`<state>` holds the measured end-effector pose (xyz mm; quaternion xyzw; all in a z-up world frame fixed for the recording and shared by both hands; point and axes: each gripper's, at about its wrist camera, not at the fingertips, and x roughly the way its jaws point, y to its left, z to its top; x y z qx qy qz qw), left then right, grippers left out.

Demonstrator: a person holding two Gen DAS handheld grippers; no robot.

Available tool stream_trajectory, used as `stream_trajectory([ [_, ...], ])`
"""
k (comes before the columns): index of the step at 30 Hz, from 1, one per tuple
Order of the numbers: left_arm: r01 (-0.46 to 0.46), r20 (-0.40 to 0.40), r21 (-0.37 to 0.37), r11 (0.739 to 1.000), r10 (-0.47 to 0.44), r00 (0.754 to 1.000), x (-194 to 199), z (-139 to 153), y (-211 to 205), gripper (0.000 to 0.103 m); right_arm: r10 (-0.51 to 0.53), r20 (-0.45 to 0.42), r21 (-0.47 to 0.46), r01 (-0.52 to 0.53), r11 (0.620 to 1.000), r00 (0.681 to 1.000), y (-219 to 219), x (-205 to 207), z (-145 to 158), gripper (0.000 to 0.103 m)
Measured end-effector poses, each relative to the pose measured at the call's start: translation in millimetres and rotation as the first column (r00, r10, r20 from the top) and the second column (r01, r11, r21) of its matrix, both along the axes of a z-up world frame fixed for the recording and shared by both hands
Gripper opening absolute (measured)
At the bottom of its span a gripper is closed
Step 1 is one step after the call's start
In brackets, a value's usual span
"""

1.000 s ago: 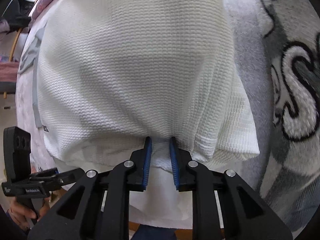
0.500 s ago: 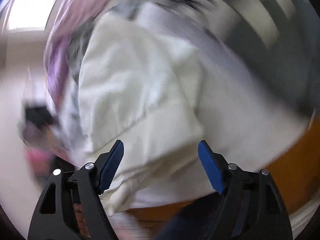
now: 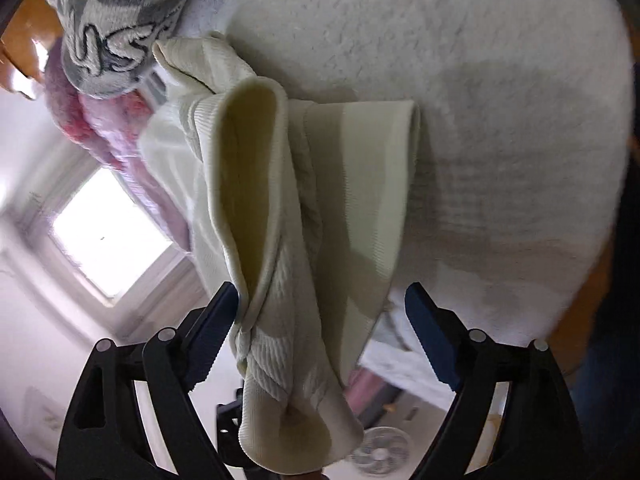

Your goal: Fold large clothes

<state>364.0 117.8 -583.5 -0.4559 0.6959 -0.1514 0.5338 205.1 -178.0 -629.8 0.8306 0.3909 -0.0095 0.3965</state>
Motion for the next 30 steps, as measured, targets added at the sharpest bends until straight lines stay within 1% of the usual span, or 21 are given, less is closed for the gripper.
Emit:
stream_trajectory([
  [2, 0.003, 0.002, 0.004, 1.000, -0.003, 1.000, -2.6, 0.0, 1.3, 0.024, -0.037, 0.032, 0.029, 0.036, 0.999, 0.999, 1.1, 3.7, -9.3, 0.083],
  [6, -0.002, 0.001, 0.004, 1.000, 0.002, 1.000, -4.2, -2.4, 0.1, 0.024, 0.005, 0.052, -0.029, -0.003, 1.000, 0.999, -4.8, 26.0, -14.6, 0.085],
  [9, -0.005, -0.003, 0.008, 1.000, 0.005, 1.000, -6.1, -5.0, 0.5, 0.024, 0.045, 0.035, -0.073, -0.042, 0.996, 0.998, -1.3, 41.9, -12.9, 0.084],
  [10, -0.003, -0.002, 0.014, 1.000, 0.003, 1.000, -6.1, -5.3, -0.4, 0.025, 0.056, 0.040, -0.087, -0.053, 0.995, 0.998, 1.0, 45.2, -11.0, 0.079],
  [11, 0.000, -0.004, 0.024, 1.000, 0.000, 1.000, -5.8, -5.7, -1.1, 0.025, 0.084, 0.036, -0.127, -0.079, 0.989, 0.996, 1.2, 48.0, -6.9, 0.061],
  [12, -0.002, -0.013, 0.032, 0.999, 0.002, 1.000, -6.6, -7.2, -0.5, 0.028, 0.123, 0.020, -0.161, -0.118, 0.980, 0.992, 2.4, 50.3, -4.3, 0.050],
  [13, -0.003, -0.022, 0.041, 0.999, 0.004, 1.000, -7.3, -8.4, 0.1, 0.037, 0.155, 0.020, -0.200, -0.148, 0.969, 0.988, 0.2, 49.7, 0.1, 0.032],
  [14, -0.005, -0.033, 0.046, 0.999, 0.007, 0.999, -7.6, -9.5, 0.5, 0.043, 0.176, 0.014, -0.221, -0.168, 0.961, 0.984, -2.2, 48.9, 3.7, 0.025],
  [15, -0.008, -0.053, 0.048, 0.999, 0.011, 0.999, -9.6, -10.2, 3.1, 0.054, 0.205, 0.002, -0.248, -0.199, 0.948, 0.979, -5.7, 47.8, 8.2, 0.024],
  [16, -0.006, -0.064, 0.051, 0.999, 0.009, 0.998, -10.6, -9.4, 4.5, 0.059, 0.221, 0.000, -0.263, -0.213, 0.941, 0.975, -8.1, 46.9, 11.5, 0.022],
  [18, 0.019, -0.066, 0.037, 0.999, -0.017, 0.998, -12.6, -3.1, 9.5, 0.062, 0.252, -0.006, -0.289, -0.243, 0.926, 0.968, -15.3, 45.5, 19.8, 0.020],
  [19, 0.030, -0.060, 0.034, 0.999, -0.028, 0.998, -12.1, 1.2, 12.7, 0.068, 0.269, -0.007, -0.301, -0.258, 0.918, 0.963, -23.5, 44.6, 24.6, 0.019],
  [20, 0.035, -0.049, 0.039, 0.999, -0.033, 0.998, -10.6, 5.0, 16.1, 0.070, 0.291, -0.009, -0.319, -0.278, 0.906, 0.957, -31.4, 43.3, 29.6, 0.019],
  [21, 0.042, -0.005, 0.053, 0.998, -0.042, 0.999, -5.1, 13.5, 22.3, 0.070, 0.307, -0.012, -0.332, -0.294, 0.896, 0.952, -34.1, 46.5, 31.7, 0.019],
  [22, 0.049, 0.017, 0.060, 0.997, -0.050, 0.999, 0.0, 18.0, 26.6, 0.072, 0.334, -0.024, -0.354, -0.321, 0.879, 0.942, -40.5, 44.3, 33.7, 0.019],
  [24, 0.036, 0.049, 0.071, 0.997, -0.040, 0.998, 16.2, 24.2, 34.9, 0.077, 0.372, -0.053, -0.374, -0.364, 0.853, 0.927, -49.4, 42.1, 29.1, 0.019],
  [25, 0.027, 0.074, 0.095, 0.995, -0.034, 0.997, 26.5, 25.4, 38.1, 0.079, 0.392, -0.063, -0.383, -0.385, 0.839, 0.918, -53.9, 43.3, 27.9, 0.019],
  [26, 0.028, 0.097, 0.131, 0.991, -0.041, 0.994, 41.2, 23.3, 38.8, 0.079, 0.400, -0.065, -0.380, -0.394, 0.837, 0.914, -55.7, 43.7, 26.3, 0.019],
  [27, 0.035, 0.104, 0.140, 0.990, -0.050, 0.993, 50.9, 19.3, 37.0, 0.079, 0.403, -0.063, -0.376, -0.396, 0.838, 0.913, -56.1, 47.2, 25.9, 0.019],
  [28, 0.049, 0.109, 0.142, 0.989, -0.065, 0.992, 64.6, 11.0, 31.8, 0.080, 0.408, -0.065, -0.382, -0.400, 0.833, 0.911, -55.2, 46.0, 27.1, 0.019],
  [30, 0.067, 0.117, 0.198, 0.978, -0.092, 0.989, 87.7, -5.7, 22.5, 0.080, 0.418, -0.075, -0.394, -0.412, 0.821, 0.905, -54.9, 51.2, 26.5, 0.019],
])
